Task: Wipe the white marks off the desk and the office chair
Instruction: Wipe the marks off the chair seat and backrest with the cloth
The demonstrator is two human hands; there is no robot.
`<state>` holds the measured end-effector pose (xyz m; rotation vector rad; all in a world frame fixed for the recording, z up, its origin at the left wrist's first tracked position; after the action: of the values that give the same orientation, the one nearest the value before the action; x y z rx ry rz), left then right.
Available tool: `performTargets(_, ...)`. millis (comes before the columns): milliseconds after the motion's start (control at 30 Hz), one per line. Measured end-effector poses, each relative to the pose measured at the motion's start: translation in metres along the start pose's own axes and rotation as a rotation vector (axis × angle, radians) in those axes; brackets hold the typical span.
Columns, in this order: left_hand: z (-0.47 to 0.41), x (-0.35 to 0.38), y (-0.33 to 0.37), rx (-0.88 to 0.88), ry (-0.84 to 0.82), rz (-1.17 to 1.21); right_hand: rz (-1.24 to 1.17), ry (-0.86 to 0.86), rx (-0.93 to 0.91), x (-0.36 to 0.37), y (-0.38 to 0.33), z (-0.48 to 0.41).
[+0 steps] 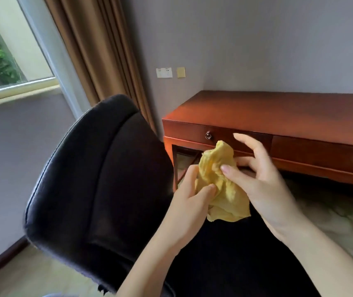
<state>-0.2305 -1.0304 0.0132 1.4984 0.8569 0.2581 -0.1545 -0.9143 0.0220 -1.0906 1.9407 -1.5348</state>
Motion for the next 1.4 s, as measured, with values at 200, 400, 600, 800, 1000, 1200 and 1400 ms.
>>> performTargets(200, -0.038, -0.023, 0.060, -0.129, -0.047, -0.120, 0.110, -0.141, 0.079, -0.009, -0.060, -0.054)
performTargets(400, -0.031, -0.100, 0.101, -0.116, 0.257, -0.754, 0.082, -0.291, 0.192, 0.045, -0.093, -0.082)
performTargets(600, 0.017, -0.186, 0.064, -0.726, 0.428, -1.131, -0.107, -0.504, 0.340, 0.129, -0.088, -0.076)
performTargets(800, 0.038, -0.184, 0.037, -0.587, 0.465, -0.422, -0.169, -0.561, 0.382, 0.200, -0.066, -0.055)
performTargets(1000, 0.047, -0.177, 0.033, -0.505, 0.503, -0.311, -0.213, -0.644, 0.381, 0.210, -0.063, -0.041)
performTargets(1200, 0.068, -0.148, 0.040, -0.532, 0.630, -0.238, -0.156, -0.769, 0.382, 0.192, -0.065, -0.019)
performTargets(1400, 0.097, -0.088, 0.063, -0.571, 0.775, -0.240, -0.164, -0.966, 0.364, 0.149, -0.075, 0.006)
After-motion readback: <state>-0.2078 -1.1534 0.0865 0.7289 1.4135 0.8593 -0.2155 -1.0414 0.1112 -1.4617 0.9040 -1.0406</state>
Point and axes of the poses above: each hand's wrist, its own z-axis away from the middle knuckle, its own x-axis out of the palm, y = z × x, the point moved 3 cm from there along -z, towards the middle knuckle, and after that the axes turned 9 degrees about -z, right-handed, at the moved point
